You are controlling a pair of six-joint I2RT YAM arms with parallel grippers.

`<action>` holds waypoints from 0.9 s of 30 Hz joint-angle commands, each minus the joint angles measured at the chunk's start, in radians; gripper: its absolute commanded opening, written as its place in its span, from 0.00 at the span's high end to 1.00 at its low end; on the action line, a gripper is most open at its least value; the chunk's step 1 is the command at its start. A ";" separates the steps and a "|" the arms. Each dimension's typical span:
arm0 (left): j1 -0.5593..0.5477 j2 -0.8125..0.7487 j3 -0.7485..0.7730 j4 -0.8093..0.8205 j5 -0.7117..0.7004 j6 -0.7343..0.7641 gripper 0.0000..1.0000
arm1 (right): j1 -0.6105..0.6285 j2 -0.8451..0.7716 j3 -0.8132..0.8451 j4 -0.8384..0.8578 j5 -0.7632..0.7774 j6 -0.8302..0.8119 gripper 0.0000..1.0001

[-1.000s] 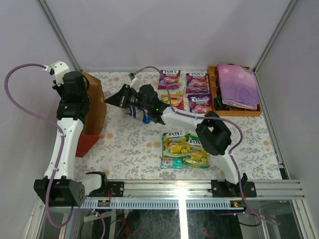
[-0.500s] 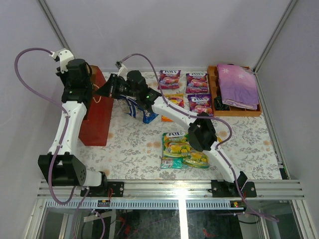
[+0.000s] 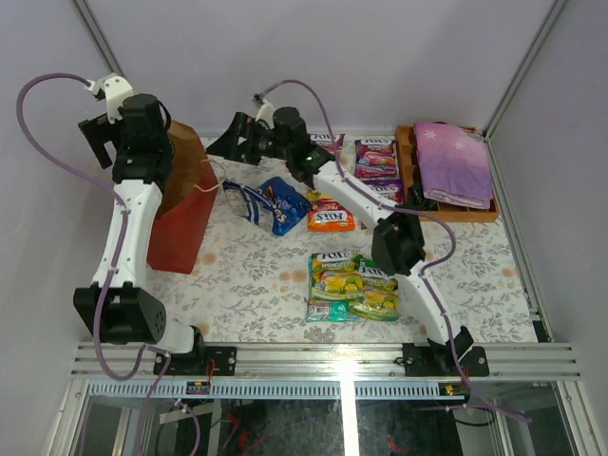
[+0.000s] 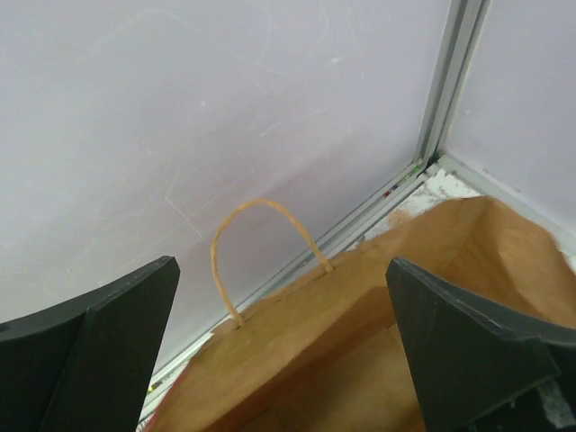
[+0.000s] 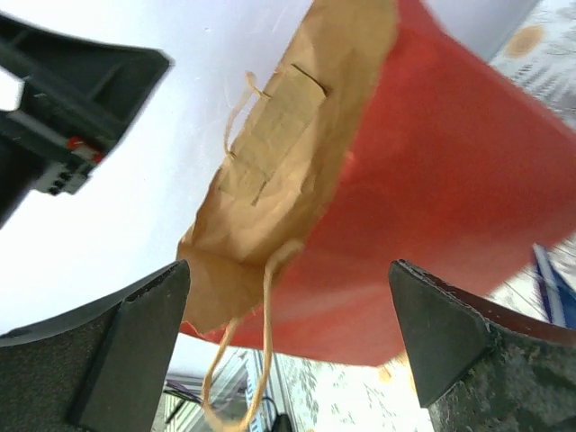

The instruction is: Take the snacks out of the paper bag

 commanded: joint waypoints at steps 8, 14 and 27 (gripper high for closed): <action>-0.005 -0.536 -0.158 -0.234 0.545 -0.162 0.00 | -0.083 -0.622 -0.511 -0.058 0.033 -0.276 0.00; -0.005 -0.659 -0.368 -0.321 0.798 -0.095 0.00 | -0.090 -0.879 -0.913 0.085 0.092 -0.265 0.00; -0.006 -0.348 -0.303 -0.282 0.841 0.009 0.02 | -0.092 -1.006 -1.124 0.140 0.045 -0.238 0.01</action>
